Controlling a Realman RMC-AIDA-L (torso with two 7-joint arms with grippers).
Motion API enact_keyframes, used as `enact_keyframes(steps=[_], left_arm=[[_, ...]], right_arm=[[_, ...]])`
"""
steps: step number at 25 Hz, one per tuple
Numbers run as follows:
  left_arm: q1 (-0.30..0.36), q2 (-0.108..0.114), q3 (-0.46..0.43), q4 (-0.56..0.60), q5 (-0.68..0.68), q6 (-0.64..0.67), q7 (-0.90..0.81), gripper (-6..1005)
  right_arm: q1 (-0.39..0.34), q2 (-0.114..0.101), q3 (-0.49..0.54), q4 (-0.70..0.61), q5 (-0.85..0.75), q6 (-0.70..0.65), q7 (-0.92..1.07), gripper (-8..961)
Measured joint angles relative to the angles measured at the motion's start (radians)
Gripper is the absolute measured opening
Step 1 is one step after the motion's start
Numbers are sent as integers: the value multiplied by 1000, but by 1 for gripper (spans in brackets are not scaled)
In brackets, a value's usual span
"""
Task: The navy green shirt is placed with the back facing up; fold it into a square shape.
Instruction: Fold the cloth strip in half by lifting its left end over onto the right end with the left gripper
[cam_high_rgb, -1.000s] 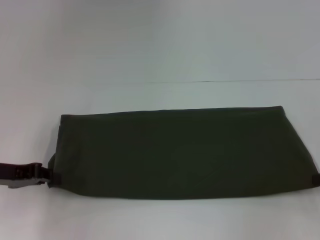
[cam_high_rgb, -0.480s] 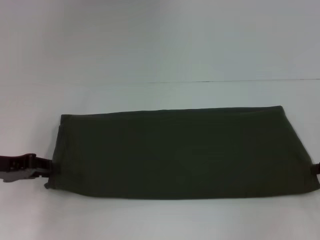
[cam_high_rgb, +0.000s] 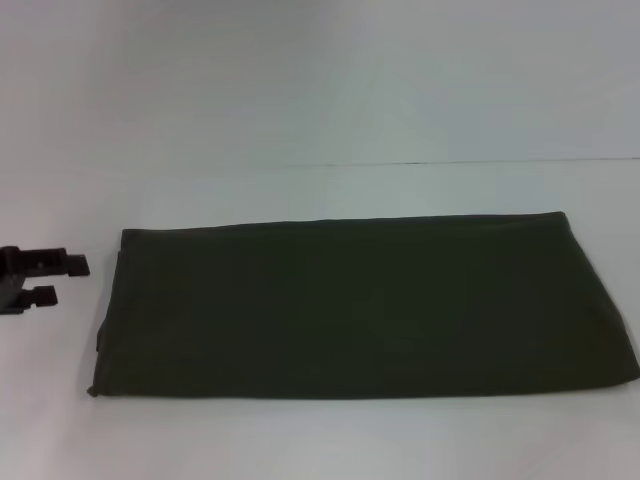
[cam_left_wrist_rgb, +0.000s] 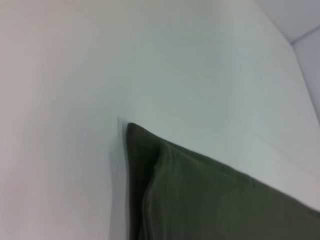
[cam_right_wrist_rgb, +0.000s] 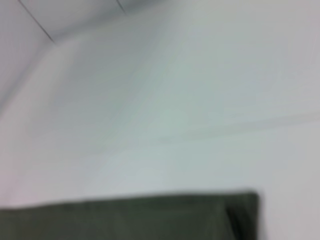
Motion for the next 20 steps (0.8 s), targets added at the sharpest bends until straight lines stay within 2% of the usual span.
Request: enact_keyframes(steps=[2, 5, 6, 14, 20], left_arm=[[2, 1, -11, -3, -9, 2, -27, 713], [9, 1, -16, -13, -41, 20, -59, 809], [10, 1, -16, -19, -47, 28, -67, 841], [19, -5, -4, -42, -40, 73, -79, 872], [30, -6, -7, -33, 33, 55, -107, 873]], right_arm=[[-14, -1, 6, 18, 82, -30, -82, 688], [-34, 0, 8, 57, 182, -121, -253, 876], [-41, 1, 8, 72, 209, -161, -326, 883], [-64, 16, -40, 157, 209, -409, -830, 917], [-65, 37, -117, 161, 179, -477, -985, 915]])
